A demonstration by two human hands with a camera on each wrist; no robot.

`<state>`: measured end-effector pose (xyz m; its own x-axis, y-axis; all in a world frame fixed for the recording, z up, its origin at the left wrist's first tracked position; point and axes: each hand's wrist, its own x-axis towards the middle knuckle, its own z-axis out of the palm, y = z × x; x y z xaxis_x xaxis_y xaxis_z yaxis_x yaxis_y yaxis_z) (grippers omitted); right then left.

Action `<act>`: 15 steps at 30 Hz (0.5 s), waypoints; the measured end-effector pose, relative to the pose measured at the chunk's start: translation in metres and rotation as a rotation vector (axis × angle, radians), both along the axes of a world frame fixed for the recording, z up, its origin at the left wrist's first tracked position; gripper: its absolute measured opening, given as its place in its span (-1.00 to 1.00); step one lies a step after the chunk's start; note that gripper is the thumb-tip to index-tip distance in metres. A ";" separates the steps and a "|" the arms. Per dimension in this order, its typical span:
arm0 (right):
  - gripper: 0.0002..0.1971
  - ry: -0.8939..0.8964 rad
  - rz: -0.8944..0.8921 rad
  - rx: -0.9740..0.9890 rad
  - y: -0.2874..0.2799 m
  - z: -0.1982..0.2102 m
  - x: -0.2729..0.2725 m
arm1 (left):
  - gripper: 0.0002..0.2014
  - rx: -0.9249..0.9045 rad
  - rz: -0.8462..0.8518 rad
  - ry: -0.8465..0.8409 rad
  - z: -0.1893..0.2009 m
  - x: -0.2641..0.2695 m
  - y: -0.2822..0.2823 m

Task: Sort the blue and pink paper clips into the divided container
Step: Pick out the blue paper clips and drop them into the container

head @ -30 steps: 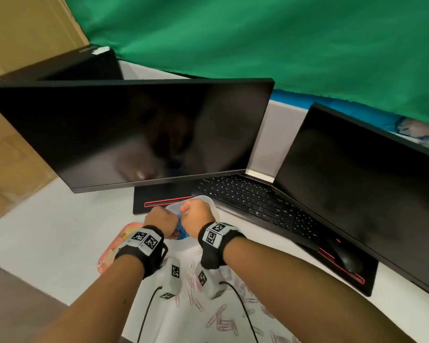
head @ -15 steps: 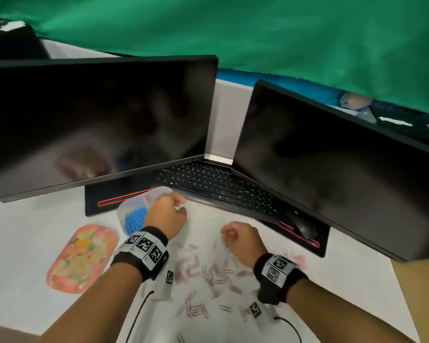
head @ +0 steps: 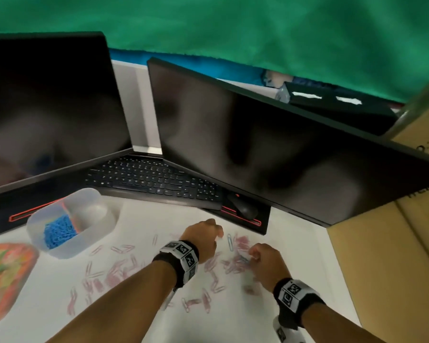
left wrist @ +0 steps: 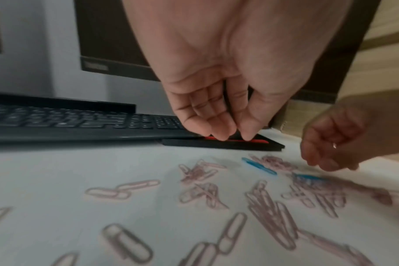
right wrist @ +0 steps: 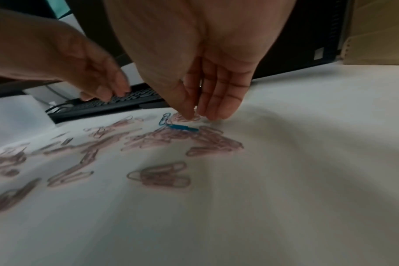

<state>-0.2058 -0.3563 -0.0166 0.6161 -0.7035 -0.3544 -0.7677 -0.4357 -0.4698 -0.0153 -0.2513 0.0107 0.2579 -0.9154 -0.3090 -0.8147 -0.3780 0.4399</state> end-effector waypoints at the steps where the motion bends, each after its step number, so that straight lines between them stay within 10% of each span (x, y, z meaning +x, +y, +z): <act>1: -0.86 0.016 0.050 -0.013 0.001 -0.001 0.002 | -0.61 0.021 -0.042 -0.023 -0.001 -0.006 -0.006; 15: -0.91 -0.072 0.112 0.011 -0.010 -0.009 0.001 | -0.58 0.145 -0.198 -0.286 -0.024 -0.035 -0.042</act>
<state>-0.2048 -0.3666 -0.0252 0.7146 -0.6251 -0.3139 -0.6788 -0.5111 -0.5274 -0.0500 -0.2937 -0.0130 0.1745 -0.9084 -0.3798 -0.9604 -0.2421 0.1378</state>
